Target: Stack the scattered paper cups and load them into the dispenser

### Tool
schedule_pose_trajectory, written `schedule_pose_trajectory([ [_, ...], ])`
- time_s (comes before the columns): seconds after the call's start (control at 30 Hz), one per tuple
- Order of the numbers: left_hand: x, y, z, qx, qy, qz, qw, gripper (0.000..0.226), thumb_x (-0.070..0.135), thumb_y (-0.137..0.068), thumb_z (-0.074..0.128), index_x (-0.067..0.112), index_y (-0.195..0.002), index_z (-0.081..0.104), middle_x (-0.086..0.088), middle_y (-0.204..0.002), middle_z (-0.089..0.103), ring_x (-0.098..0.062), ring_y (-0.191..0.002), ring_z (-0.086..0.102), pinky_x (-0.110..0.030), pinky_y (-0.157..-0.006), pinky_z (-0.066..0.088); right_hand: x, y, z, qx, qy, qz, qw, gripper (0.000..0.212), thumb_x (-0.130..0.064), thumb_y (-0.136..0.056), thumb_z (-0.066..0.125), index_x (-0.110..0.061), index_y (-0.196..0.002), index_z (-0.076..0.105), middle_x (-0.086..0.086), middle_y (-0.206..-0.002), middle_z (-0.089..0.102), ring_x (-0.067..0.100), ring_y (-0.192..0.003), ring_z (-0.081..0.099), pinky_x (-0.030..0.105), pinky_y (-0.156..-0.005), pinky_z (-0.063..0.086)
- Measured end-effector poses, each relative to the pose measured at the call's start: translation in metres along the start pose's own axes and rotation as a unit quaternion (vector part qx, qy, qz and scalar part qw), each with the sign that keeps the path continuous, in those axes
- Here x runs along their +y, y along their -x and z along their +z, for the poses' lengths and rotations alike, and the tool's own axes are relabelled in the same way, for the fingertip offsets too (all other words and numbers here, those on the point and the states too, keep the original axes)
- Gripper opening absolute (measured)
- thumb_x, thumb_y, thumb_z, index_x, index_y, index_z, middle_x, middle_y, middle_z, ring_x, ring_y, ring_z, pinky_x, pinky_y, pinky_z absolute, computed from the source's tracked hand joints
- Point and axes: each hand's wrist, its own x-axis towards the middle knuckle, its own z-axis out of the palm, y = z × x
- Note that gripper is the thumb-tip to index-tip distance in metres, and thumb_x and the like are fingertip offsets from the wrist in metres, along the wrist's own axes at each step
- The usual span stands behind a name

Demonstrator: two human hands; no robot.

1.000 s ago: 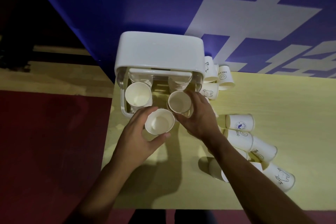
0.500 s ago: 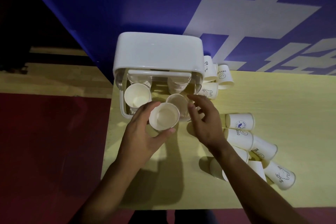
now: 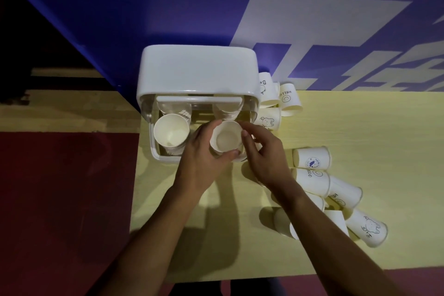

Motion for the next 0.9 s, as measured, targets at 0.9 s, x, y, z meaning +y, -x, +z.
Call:
schedule_pose_trajectory([
  [0.9, 0.04, 0.022, 0.043, -0.008, -0.126, 0.059, 0.99, 0.077, 0.066, -0.087, 0.059, 0.02, -0.147, 0.044, -0.002, -0.149, 0.056, -0.025, -0.128, 0.061, -0.037, -0.092, 0.057, 0.08, -0.039, -0.094, 0.154, 0.183, 0.115, 0.964, 0.024, -0.02, -0.099, 0.06, -0.01, -0.118, 0.071, 0.005, -0.106, 0.072, 0.026, -0.091, 0.066, 0.031, -0.081, 0.048],
])
